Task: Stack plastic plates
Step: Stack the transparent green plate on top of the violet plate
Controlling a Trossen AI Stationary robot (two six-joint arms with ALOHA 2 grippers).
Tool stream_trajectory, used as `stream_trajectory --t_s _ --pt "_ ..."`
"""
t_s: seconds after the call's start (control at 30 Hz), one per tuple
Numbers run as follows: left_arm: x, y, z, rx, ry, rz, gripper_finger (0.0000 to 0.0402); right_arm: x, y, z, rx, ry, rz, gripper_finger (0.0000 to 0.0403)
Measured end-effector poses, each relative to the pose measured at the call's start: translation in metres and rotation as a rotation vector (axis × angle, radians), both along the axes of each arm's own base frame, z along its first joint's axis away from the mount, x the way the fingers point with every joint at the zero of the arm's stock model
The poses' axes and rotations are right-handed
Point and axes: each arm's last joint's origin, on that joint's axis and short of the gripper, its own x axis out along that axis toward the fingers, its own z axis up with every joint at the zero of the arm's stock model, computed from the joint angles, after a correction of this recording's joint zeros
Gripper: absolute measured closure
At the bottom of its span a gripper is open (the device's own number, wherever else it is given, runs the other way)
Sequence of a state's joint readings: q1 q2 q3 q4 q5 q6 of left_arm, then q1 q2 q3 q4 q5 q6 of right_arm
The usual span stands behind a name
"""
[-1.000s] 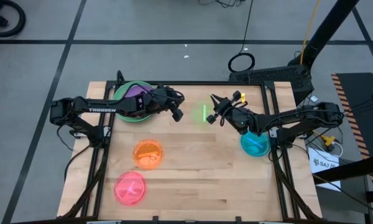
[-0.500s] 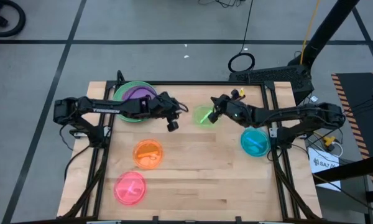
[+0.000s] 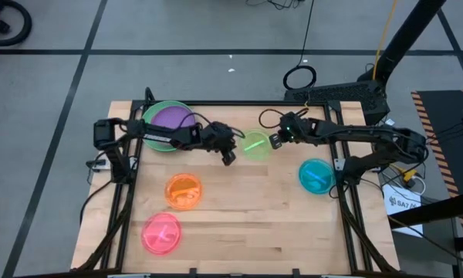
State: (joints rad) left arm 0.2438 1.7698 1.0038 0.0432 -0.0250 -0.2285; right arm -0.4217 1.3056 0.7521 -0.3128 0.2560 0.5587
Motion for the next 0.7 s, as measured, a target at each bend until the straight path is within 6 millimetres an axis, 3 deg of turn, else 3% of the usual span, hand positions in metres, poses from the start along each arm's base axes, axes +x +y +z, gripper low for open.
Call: stream_trajectory --t_s 0.3,0.7 --pt "-0.010 0.036 0.002 -0.167 -0.070 0.128 0.0324 -0.005 0.000 -0.004 0.019 0.066 0.005 0.0296" --pt "-0.012 0.043 0.003 -0.233 -0.099 0.208 0.0321 -0.004 -0.001 -0.004 -0.001 0.074 0.037 0.0275"
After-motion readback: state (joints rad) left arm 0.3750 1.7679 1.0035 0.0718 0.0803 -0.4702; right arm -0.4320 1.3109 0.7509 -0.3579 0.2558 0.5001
